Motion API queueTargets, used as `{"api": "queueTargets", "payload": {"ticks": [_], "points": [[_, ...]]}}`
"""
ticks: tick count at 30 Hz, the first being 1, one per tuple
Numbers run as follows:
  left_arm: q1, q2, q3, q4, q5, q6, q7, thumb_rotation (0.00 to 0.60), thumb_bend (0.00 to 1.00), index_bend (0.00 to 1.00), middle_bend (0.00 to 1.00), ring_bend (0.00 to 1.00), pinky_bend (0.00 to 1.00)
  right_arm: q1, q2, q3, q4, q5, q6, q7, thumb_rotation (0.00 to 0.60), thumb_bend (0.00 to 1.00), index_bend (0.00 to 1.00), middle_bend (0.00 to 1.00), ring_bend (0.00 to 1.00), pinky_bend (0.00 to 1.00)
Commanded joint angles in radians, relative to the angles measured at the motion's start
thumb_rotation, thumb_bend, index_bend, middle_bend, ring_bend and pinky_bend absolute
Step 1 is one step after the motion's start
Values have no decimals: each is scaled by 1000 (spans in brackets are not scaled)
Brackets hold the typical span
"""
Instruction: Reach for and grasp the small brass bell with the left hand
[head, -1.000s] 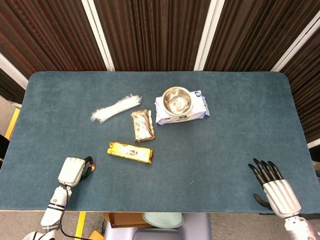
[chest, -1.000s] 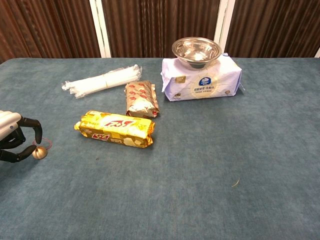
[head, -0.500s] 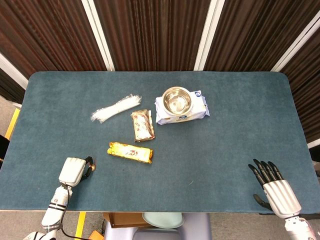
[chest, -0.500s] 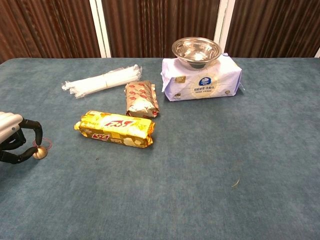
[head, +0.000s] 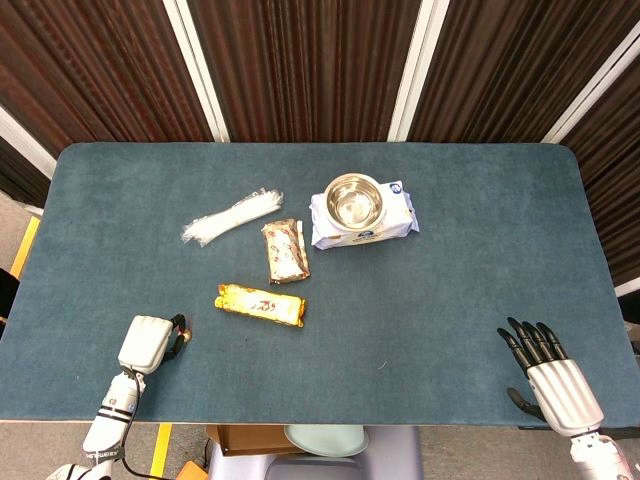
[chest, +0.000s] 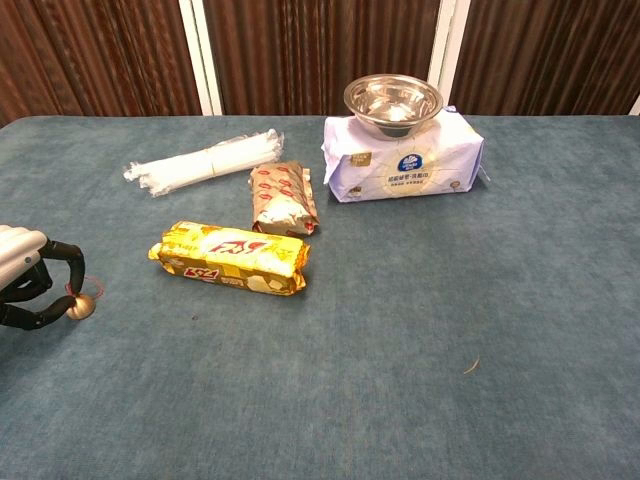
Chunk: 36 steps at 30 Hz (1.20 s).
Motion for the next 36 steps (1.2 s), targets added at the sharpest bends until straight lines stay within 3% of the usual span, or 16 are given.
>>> {"api": "queueTargets", "payload": {"ticks": [1,18,31,36], "points": [[0,2,0,-3,0,3,1,600,425,546,1000,1000,1000,0,0,-1,0,0,-1,0,600,358,0,0,0,0],[-3,-2,6,1,-3,7,12,600,426,649,1000,1000,1000,-1,1,-1,-1,0,1,-1,600,359,0,0,0,0],[-1,-8,7,15,11,40,-1,600,423,837,1000,1000,1000,-2,1,-3,0,-4,5,2,600,358,0,0,0,0],[1,-8,7,19,16,51,-6,600,423,862,1000,1000,1000,-3,1,-3,0,-6,8,2,600,358,0,0,0,0]]}}
